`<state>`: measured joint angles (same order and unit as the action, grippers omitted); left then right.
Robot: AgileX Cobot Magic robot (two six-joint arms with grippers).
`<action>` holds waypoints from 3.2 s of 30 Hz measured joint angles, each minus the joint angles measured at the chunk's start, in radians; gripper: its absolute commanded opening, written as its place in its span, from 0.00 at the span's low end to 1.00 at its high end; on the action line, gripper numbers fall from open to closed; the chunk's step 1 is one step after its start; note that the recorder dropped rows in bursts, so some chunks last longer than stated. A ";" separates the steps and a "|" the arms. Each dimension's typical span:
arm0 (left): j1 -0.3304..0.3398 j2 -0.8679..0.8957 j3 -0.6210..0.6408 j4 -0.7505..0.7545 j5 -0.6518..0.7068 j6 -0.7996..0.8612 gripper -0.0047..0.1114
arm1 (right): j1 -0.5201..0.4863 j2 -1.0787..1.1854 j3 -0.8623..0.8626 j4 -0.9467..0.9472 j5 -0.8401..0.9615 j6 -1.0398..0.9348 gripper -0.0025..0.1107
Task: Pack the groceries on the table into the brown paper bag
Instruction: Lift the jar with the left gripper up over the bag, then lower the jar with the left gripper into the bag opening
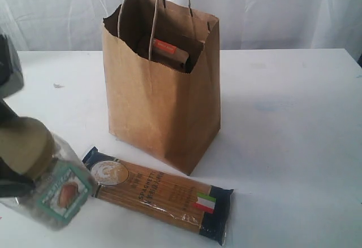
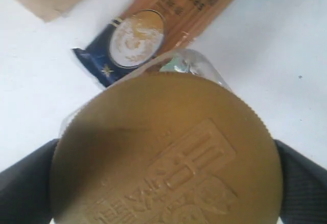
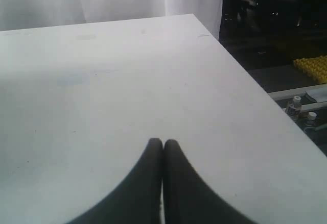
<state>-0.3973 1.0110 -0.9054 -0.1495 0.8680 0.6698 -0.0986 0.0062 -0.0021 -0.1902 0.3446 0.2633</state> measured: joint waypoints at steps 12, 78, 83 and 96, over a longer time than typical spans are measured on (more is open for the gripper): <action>0.000 -0.169 -0.180 0.323 0.088 -0.614 0.04 | 0.000 0.000 0.000 0.000 0.000 0.000 0.02; -0.136 0.446 -0.527 1.717 -1.514 -1.990 0.04 | 0.000 0.000 0.000 0.000 0.000 0.000 0.02; -0.136 0.446 -0.527 1.872 -1.540 -2.152 0.04 | 0.000 0.000 0.000 0.000 0.000 0.000 0.02; -0.136 0.446 -0.462 1.896 -1.469 -2.185 0.04 | 0.000 0.000 0.000 0.000 0.000 0.000 0.02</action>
<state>-0.5330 1.4572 -1.3673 1.7467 -0.6013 -1.5149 -0.0986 0.0062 -0.0021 -0.1902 0.3446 0.2633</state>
